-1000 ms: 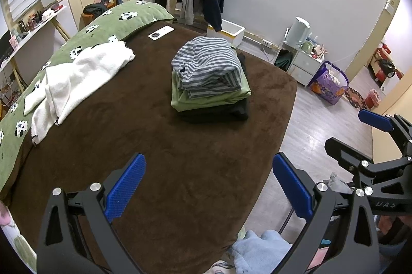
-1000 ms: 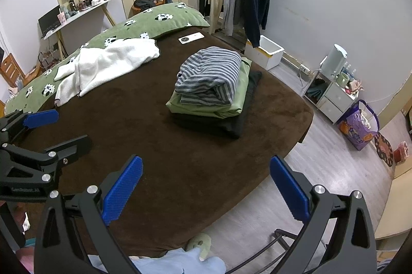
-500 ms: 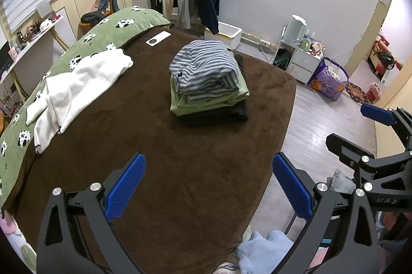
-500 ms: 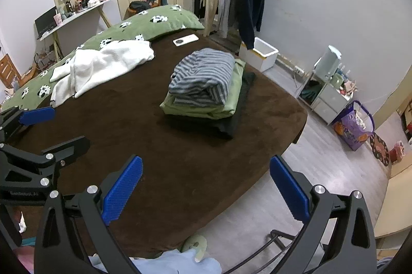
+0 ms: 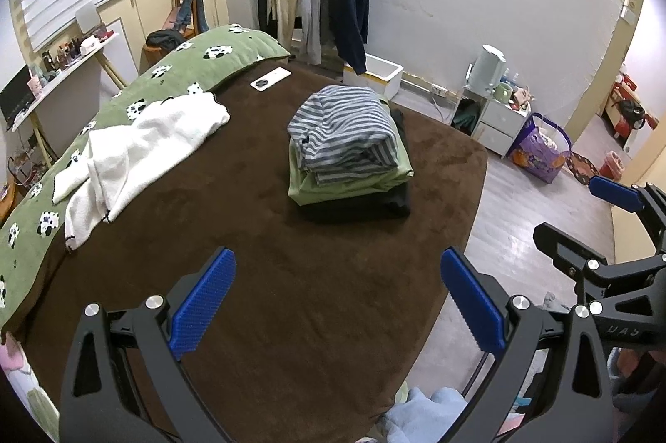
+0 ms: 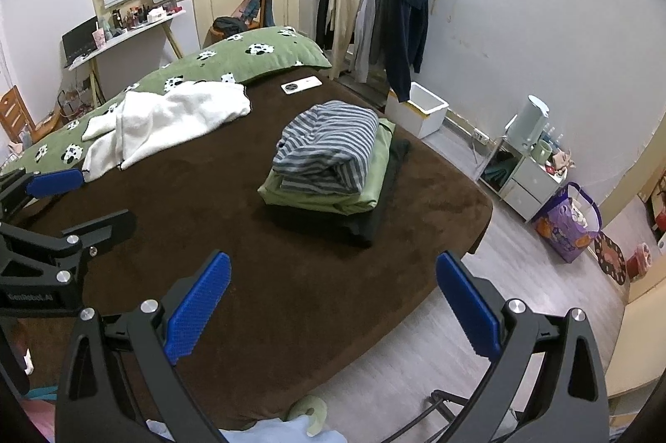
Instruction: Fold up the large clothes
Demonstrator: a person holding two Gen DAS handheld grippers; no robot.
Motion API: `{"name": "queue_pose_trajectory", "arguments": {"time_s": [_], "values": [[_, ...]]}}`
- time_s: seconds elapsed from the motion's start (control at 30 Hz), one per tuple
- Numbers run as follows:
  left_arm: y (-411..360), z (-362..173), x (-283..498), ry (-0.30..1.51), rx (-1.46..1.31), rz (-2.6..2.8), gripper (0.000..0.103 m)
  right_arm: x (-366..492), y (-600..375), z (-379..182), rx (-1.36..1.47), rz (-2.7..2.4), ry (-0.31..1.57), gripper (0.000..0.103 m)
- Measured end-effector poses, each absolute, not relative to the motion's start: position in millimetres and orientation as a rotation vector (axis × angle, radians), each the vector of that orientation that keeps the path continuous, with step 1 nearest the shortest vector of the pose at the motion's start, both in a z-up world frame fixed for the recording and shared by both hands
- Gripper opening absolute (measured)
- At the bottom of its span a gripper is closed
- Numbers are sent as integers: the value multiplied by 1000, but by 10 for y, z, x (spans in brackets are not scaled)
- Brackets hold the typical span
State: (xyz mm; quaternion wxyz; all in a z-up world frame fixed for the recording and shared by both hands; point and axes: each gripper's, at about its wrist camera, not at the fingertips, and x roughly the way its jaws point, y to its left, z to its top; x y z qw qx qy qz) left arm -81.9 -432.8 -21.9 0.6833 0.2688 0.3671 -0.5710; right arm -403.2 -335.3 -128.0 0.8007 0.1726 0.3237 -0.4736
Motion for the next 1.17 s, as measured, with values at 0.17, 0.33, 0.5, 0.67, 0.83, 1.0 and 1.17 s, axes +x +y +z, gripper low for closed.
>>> {"name": "queue_pose_trajectory", "arguments": {"time_s": [0.17, 0.33, 0.5, 0.67, 0.83, 1.0, 1.17], "values": [[-4308, -203, -831, 804, 605, -1271, 96, -3978, -3367, -1264, 364, -1002, 700, 98], [-4312, -186, -834, 794, 598, -1278, 95, -3963, -3371, -1264, 364, -1000, 701, 98], [-4311, -182, -808, 803, 590, -1272, 95, -3974, -3363, -1262, 363, -1002, 701, 98], [-4322, -194, -776, 818, 585, -1265, 95, -3967, -3364, -1261, 365, -1001, 701, 98], [-4319, -216, -761, 823, 585, -1258, 95, -3960, -3371, -1261, 364, -1002, 702, 98], [-4327, -215, -745, 818, 585, -1246, 96, -3953, -3383, -1256, 363, -1000, 702, 98], [-4318, -239, -722, 822, 592, -1235, 96, -3950, -3383, -1257, 365, -999, 702, 98]]}}
